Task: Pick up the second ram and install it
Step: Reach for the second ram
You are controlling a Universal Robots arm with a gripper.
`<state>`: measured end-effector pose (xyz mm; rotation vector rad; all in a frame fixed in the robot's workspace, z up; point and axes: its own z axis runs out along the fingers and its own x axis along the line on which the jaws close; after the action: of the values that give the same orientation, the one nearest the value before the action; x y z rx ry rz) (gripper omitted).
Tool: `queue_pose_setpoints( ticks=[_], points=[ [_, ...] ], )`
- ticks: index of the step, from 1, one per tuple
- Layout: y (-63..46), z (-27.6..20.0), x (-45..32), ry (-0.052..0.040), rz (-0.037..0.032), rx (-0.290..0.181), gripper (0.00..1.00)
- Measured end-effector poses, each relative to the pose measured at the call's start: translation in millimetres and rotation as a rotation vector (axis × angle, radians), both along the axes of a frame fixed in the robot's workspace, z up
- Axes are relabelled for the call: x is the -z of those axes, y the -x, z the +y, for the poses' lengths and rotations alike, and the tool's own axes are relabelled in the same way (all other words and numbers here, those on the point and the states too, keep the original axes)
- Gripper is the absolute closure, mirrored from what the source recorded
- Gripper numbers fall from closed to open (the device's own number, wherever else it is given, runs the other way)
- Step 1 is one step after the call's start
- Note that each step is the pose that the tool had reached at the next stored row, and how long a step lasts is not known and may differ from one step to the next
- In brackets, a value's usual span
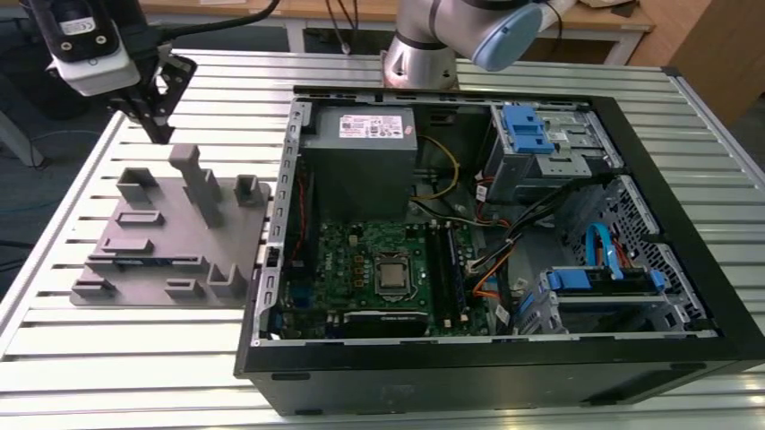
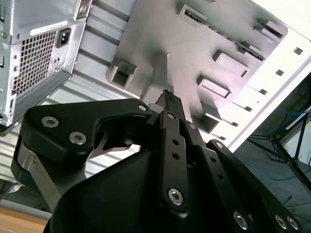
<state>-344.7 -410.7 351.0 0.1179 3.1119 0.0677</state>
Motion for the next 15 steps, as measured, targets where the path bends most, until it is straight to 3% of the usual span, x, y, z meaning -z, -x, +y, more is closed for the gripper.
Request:
queue_pose_setpoints(
  ticks=[15],
  points=[
    [27.3,0.0,16.3,0.0,0.0,0.0,0.93]
  ],
)
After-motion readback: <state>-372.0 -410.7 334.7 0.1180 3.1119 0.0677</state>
